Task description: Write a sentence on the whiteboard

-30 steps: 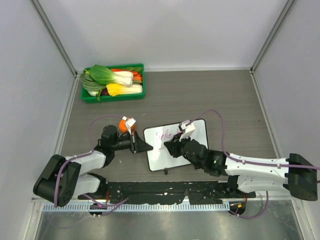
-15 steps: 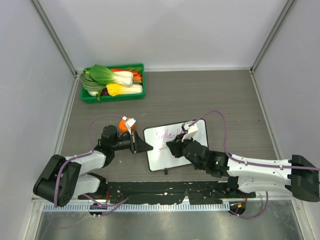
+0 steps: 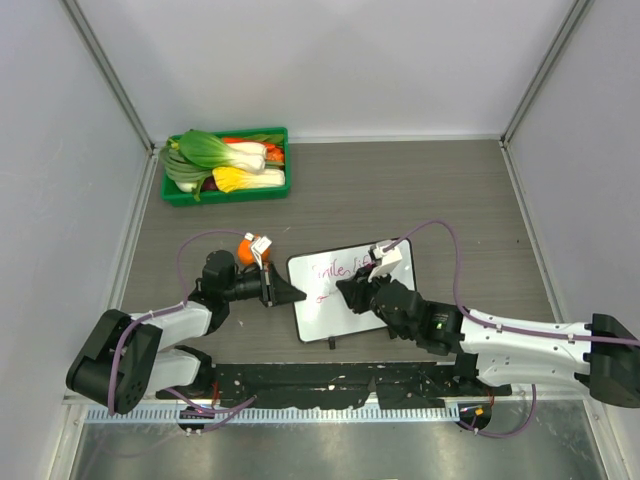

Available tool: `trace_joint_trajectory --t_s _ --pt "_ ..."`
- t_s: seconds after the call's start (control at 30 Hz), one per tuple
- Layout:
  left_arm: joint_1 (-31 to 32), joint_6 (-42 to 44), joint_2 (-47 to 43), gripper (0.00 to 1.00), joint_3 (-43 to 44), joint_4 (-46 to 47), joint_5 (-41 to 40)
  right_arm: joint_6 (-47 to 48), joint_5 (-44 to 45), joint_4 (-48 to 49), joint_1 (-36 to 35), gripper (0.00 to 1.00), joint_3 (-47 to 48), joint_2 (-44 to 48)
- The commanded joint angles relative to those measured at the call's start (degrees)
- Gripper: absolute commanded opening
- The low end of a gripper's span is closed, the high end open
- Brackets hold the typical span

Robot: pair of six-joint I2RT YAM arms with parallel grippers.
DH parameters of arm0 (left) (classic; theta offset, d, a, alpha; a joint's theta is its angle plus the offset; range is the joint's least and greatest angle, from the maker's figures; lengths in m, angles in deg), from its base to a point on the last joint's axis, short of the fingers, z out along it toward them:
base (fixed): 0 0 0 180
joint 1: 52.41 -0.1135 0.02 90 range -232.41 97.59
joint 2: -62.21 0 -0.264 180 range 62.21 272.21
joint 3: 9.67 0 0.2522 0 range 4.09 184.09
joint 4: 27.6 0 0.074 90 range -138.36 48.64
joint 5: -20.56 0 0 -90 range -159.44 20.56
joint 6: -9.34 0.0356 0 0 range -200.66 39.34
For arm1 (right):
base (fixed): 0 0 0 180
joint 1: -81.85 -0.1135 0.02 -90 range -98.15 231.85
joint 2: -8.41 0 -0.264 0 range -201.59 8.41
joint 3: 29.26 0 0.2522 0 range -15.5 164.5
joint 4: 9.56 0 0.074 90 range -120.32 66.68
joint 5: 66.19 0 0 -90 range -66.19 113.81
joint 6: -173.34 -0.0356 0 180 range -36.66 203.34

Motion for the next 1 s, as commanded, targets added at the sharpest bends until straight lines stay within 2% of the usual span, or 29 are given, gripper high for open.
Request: trace_joint_trajectory --t_s 0.0,0.4,0.97 --pt "-0.3 4.6 0.4 0.00 -0.1 -3.6 -7.1 1.1 1.5 1.9 -0.1 0.01 2.7 1.0" --pt "-0.3 4.7 0.8 0.00 0.0 -3.5 -7.1 1.3 1.6 3.0 0.0 0.01 4.0 -3.8" --pt "-0.2 4.7 1.3 0.00 0.2 -3.4 -6.9 -2.2 -1.2 -0.8 -0.1 0.01 0.9 -3.4"
